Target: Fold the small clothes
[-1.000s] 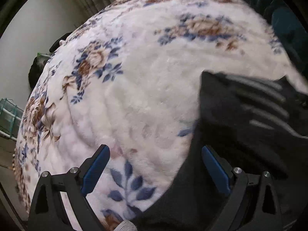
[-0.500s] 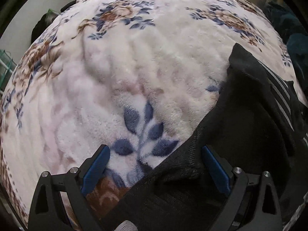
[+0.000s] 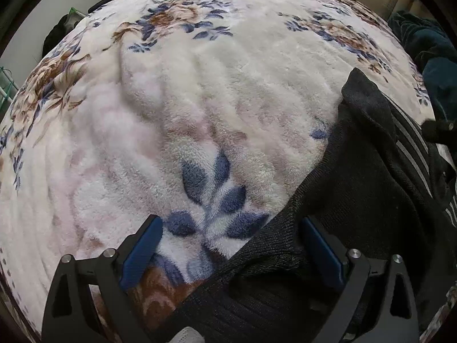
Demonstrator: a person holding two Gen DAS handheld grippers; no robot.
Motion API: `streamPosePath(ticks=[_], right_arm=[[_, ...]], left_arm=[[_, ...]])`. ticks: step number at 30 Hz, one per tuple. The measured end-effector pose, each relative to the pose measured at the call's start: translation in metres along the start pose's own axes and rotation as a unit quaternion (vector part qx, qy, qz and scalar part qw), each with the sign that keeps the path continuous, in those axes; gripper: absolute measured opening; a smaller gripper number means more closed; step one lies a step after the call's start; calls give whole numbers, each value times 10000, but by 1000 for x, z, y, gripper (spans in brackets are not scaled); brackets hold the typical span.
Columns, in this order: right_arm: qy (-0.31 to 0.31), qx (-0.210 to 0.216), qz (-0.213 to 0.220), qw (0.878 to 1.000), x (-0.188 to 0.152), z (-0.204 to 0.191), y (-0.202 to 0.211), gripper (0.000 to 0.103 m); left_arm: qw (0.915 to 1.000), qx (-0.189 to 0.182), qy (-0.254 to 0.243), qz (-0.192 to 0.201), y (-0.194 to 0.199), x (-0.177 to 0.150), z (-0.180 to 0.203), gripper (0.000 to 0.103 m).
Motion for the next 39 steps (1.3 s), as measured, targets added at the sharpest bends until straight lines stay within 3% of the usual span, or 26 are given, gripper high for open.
streamPosePath(ticks=[1,2,3,4,5,9,10,11,14,16,20,24,26,29,30,31,33,36,37,38,39], right_arm=[[156,348,-95,9992,0,-5,1,2],[489,497,-244,9973,-2,-19,1,14],[857,374,-289,9952,-5,-35,0,24],[1277,151,-233,9914,-5,-50,-2,43],[1714,-49,-284,9848,-9,-69,-10,47],[2248,-735,-568,9700,-11,-109,-47,43],[2238,-844,-443,9700,-11,-112,-50,28],[2081,-801,-399,9740,-10,-110,-49,19],[1180,-279,-236,9923,-7,-84,-37,9],[535,-113,-39,9985,-4,-57,-24,9],[-124,126,31,9998,8,-21,-15,9],[-973,380,-491,9933,26,3,-42,9],[-1464,581,-643,9854,30,14,-45,15],[-1141,673,-410,9903,33,-7,-29,30],[-817,575,-262,9947,33,-21,-21,35],[-403,411,-111,9983,33,-37,-15,48],[593,-293,51,9978,36,-73,-14,52],[1935,-1527,-72,9691,39,-111,-36,50],[2173,-1966,30,9561,43,-118,-41,35],[2199,-1996,163,9547,49,-120,-44,14],[1986,-1882,193,9616,56,-116,-43,11]], left_arm=[[10000,-15,5,0,0,0,0,100],[10000,-16,-4,0,0,0,0,100],[10000,-11,-15,6,0,0,0,100],[10000,2,-29,14,0,0,0,100],[10000,8,-36,16,1,-1,-1,100],[10000,13,-63,28,0,0,0,100],[10000,8,-72,31,-1,2,1,100],[10000,-6,-81,41,-1,2,1,100],[9999,-7,-133,66,-3,1,1,100],[9998,-37,-141,97,-3,0,0,100],[9998,-46,-166,100,-2,0,0,100],[9998,-19,-189,89,-1,0,0,100],[9998,19,-203,76,-1,1,1,100],[9997,20,-210,78,-1,1,2,100],[9998,20,-204,80,-1,1,2,100],[9998,16,-190,79,-1,2,2,100],[9998,18,-166,83,-2,2,2,100],[9998,18,-182,83,-2,3,2,100],[9998,11,-191,85,-2,3,2,100],[9997,6,-211,83,-2,3,1,100],[9997,2,-221,79,-3,3,1,100]])
Point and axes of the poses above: each gripper's, at about its wrist camera, not at the fingertips, and y roughly against the way its jaws point, z to its right, x to its top, the point moved 2 cm from there along -y, roughly the way its jaws point, and after that the axes turned 9 degrees about -z, right-handed, at the moved point
